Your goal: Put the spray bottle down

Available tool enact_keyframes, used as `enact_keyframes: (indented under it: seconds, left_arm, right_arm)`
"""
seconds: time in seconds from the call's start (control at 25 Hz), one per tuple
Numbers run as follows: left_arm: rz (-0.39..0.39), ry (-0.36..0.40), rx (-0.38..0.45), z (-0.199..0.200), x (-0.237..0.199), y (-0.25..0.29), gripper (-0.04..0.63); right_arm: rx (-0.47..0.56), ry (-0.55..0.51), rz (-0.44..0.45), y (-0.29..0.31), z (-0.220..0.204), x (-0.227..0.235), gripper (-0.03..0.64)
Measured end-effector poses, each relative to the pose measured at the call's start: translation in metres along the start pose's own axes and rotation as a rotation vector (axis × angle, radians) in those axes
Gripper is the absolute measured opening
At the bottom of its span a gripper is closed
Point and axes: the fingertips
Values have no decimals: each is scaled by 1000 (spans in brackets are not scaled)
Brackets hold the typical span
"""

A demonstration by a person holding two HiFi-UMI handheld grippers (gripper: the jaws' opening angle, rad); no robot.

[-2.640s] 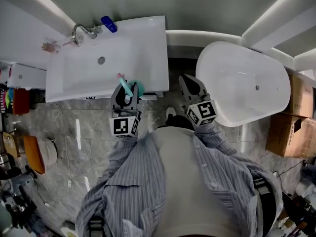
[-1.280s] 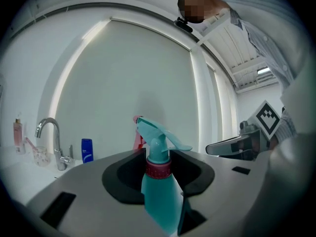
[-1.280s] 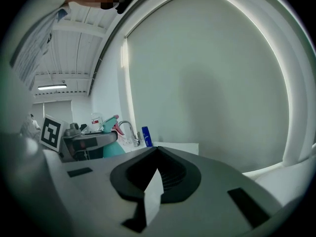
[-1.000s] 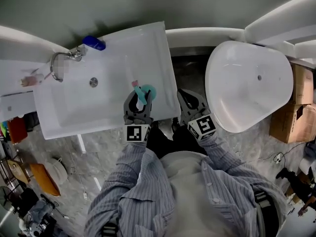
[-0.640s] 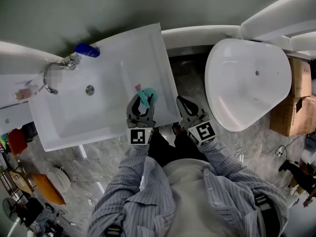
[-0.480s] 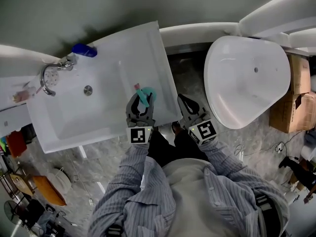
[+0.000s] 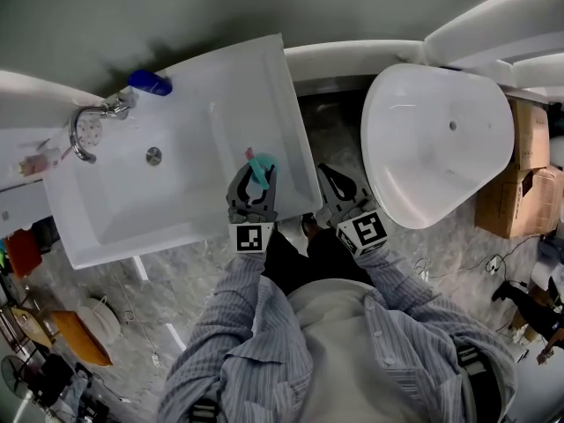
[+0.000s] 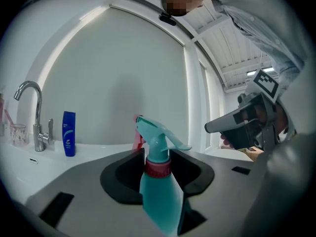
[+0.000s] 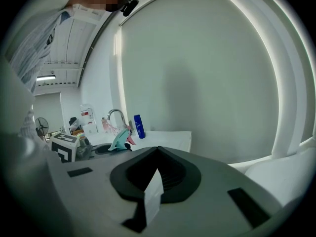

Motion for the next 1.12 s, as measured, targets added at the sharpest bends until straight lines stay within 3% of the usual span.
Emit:
enact_keyframes:
  seconds: [0.56, 0.84, 1.12]
  left_arm:
    - [50, 1, -51, -7, -3, -30, 175]
    - [40, 56, -26, 11, 5, -56, 172]
    - [132, 61, -1, 43, -13, -85, 119]
  right_arm:
    - [26, -23, 46, -8, 15, -19, 15]
    - [60, -33, 48, -15, 31, -24, 15]
    - [95, -42, 40, -23, 49, -25, 15]
Point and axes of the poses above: the fingertips, and each gripper's own axes: y forward along the fingers, x to its right, z out of its top, and after that the axes turned 9 degrees about x, right-handed
